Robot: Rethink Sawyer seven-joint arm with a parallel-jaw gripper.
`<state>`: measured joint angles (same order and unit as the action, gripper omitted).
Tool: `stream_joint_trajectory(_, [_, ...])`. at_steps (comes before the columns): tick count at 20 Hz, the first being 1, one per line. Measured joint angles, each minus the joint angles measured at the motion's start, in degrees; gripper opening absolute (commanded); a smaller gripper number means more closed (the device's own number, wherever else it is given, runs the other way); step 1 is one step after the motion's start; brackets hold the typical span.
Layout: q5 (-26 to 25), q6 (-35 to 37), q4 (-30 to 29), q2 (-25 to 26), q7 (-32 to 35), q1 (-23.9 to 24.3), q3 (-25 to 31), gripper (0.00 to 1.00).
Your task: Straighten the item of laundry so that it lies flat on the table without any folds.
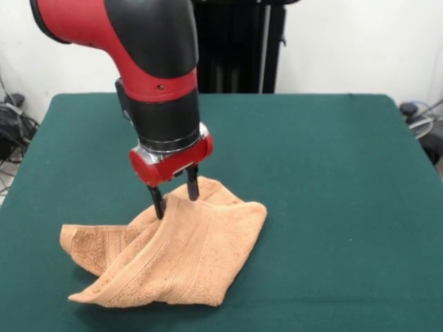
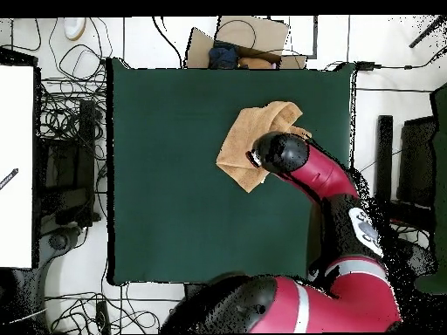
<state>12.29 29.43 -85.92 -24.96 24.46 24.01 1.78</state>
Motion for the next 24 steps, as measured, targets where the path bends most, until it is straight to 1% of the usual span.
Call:
stream_joint_trajectory(4, [3.8,-0.5,-2.5,-0.9,0.0,3.0,3.4,1.00])
stream_joint_trajectory(5, [5.1,-1.7,-3.7,-1.1,0.0,4.3,5.0,1.00])
stream_joint_trajectory(8, [6.6,-3.9,-5.1,-1.1,0.0,5.7,6.6,1.00])
stream_joint_trajectory(9, [7.5,-5.9,-6.0,-1.1,0.0,6.5,7.6,1.00])
stream_joint_trajectory(12, [8.5,-8.6,-7.4,-1.1,0.0,7.3,9.2,1.00])
stream_joint_trajectory(15, [9.0,-9.8,-8.4,-0.9,0.0,7.6,10.2,1.00])
stream_joint_trajectory(19, [9.8,-9.8,-8.8,-0.4,0.0,7.1,10.2,1.00])
stream_joint_trajectory(24, [11.0,-9.2,-8.6,0.3,0.0,5.2,10.0,1.00])
